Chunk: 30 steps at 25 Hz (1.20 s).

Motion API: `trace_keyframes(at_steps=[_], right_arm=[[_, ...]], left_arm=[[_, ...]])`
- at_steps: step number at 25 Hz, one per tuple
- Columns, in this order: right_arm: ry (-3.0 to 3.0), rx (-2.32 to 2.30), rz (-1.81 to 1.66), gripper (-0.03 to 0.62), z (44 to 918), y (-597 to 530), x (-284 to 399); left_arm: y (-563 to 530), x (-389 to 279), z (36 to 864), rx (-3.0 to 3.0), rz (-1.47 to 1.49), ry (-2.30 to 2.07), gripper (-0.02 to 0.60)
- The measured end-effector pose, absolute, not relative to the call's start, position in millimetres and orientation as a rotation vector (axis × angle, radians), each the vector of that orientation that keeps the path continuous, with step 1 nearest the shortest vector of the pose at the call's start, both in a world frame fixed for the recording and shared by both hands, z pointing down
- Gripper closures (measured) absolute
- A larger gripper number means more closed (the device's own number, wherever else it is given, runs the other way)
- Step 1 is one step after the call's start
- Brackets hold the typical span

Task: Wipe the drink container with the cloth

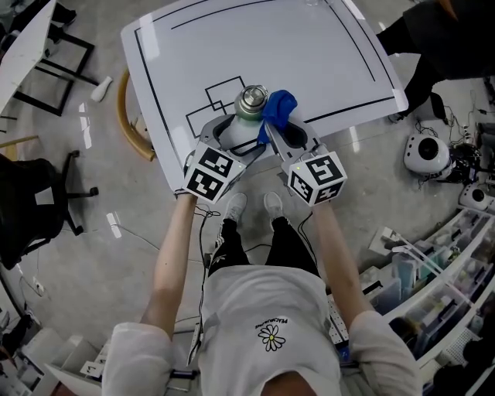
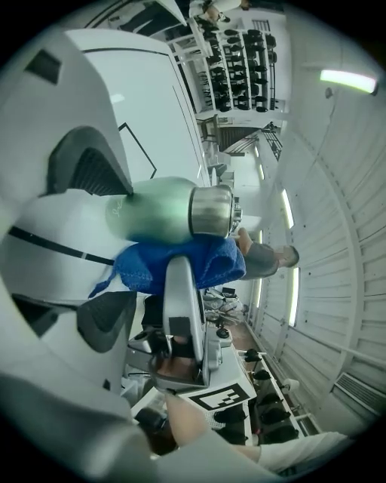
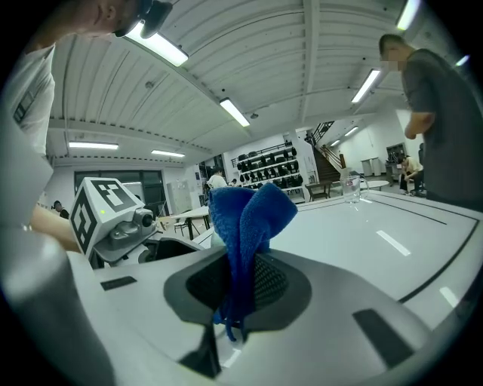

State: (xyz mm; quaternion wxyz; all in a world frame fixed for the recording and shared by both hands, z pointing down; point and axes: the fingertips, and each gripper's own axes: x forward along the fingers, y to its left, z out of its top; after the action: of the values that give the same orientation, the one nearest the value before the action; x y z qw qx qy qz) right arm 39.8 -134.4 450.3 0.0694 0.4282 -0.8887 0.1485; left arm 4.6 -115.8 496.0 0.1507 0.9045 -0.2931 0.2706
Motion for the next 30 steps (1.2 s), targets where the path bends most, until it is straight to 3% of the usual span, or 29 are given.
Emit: trace_keyframes(at_steps=[18, 30], right_arm=[[-2.703, 1.259, 0.464, 0.551, 449, -120, 33], [-2.673, 1.346, 0.497, 0.551, 452, -135, 51]], left_arm=[[-129, -13, 504, 2.572, 0.811, -0.888, 0.196], [-125, 11, 510, 2.590, 0.840, -0.815, 0.198]])
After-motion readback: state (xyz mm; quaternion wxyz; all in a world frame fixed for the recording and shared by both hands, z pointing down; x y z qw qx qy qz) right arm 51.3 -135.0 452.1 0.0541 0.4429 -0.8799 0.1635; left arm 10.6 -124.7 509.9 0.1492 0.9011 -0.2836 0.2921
